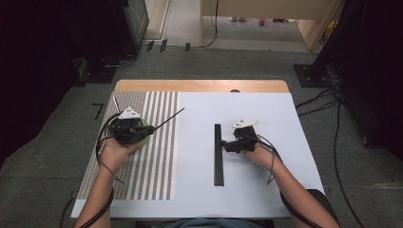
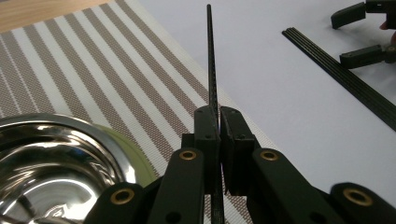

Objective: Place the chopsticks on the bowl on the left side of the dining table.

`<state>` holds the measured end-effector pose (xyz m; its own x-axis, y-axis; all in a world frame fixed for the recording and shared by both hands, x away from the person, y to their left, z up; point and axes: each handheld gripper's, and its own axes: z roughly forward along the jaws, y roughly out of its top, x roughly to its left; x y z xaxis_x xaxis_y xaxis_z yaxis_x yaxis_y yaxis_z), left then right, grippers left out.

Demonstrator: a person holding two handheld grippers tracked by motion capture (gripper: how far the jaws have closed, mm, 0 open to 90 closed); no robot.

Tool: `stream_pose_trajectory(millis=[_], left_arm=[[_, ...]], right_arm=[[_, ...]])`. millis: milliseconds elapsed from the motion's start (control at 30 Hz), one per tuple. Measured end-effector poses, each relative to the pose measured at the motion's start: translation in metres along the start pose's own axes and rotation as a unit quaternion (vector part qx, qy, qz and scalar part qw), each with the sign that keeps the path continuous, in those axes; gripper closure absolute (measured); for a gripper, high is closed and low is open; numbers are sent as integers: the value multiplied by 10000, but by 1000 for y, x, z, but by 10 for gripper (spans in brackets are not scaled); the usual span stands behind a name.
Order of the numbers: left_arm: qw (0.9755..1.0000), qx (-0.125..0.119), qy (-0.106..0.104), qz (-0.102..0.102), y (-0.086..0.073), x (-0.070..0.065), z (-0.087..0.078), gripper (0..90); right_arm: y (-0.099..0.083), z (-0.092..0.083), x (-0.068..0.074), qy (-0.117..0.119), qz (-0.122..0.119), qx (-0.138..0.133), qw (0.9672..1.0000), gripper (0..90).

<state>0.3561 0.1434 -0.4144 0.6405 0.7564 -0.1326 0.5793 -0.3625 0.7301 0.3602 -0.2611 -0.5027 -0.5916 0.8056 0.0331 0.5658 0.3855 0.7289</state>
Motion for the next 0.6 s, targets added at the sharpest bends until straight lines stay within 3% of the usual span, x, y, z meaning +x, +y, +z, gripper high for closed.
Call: stream_pose_trajectory(millis=[600], left_arm=[[9997,-45,172,-162,-9,18,-12,875]], right_arm=[[0,0,0,1,3,-1,10000,110]])
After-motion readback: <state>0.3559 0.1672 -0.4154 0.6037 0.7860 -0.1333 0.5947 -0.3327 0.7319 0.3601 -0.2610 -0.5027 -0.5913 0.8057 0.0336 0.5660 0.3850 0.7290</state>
